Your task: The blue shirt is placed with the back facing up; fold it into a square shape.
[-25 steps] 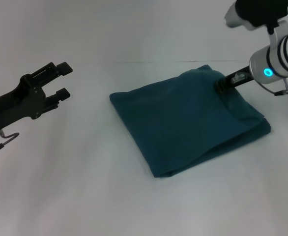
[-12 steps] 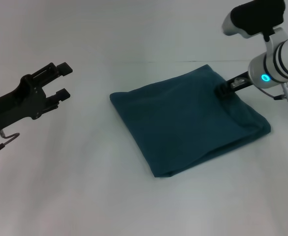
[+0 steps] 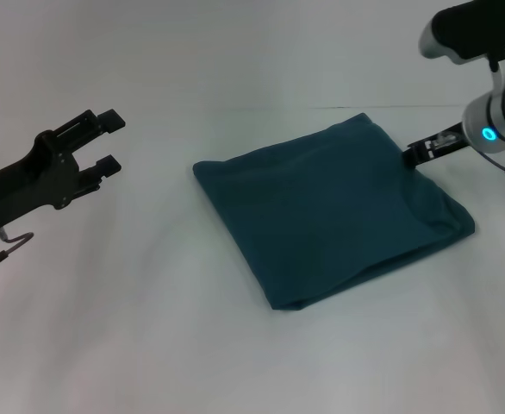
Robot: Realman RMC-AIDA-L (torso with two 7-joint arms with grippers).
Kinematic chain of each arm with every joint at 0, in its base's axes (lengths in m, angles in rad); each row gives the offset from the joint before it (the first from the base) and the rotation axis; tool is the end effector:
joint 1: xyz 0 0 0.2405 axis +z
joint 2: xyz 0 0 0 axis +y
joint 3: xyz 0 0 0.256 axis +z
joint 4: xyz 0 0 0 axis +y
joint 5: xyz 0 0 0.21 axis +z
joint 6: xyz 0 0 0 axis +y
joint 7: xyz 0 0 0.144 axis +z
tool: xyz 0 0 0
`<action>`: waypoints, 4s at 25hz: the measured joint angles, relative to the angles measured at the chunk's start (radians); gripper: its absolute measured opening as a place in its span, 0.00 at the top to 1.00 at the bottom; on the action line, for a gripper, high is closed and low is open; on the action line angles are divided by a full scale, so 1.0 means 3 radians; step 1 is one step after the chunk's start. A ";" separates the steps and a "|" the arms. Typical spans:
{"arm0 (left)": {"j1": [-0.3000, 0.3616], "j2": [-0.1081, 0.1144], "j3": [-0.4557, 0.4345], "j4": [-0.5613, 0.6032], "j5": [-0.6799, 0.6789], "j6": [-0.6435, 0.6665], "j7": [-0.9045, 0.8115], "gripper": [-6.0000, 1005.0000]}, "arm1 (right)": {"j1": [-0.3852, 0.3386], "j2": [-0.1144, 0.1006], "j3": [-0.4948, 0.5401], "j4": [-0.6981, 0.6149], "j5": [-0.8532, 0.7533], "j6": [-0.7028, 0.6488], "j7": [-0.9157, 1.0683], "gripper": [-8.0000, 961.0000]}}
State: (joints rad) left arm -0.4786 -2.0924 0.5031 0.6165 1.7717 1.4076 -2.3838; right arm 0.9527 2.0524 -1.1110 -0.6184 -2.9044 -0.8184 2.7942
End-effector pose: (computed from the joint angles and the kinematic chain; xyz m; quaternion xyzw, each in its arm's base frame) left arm -0.2888 0.3480 0.0366 -0.5898 -0.6640 -0.4513 0.0864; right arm 0.2177 0.4728 -0.0040 -0.8071 0.4203 -0.1040 0.4013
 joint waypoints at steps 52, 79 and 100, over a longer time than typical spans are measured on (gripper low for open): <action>-0.0005 0.0032 0.0038 0.0040 0.0304 0.0133 -0.0188 0.13 | -0.0637 -0.0422 0.1275 -0.0907 0.0792 -0.1754 -0.0498 0.40; -0.0274 -0.0256 0.1083 -0.0466 0.0796 -0.0331 -0.0831 0.13 | -0.1063 -0.0885 0.2019 -0.0410 0.2514 -0.2270 -0.0940 0.04; -0.0738 -0.0265 0.1083 -0.0997 0.0736 -0.0896 -0.0702 0.15 | -0.1080 -0.0860 0.2032 -0.0403 0.2519 -0.2252 -0.0953 0.04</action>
State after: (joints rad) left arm -0.6999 -2.1719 0.8281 0.3174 1.9925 1.1389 -2.5944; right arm 0.6288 1.7946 -0.5014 -0.7393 -2.1486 -1.4939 2.5084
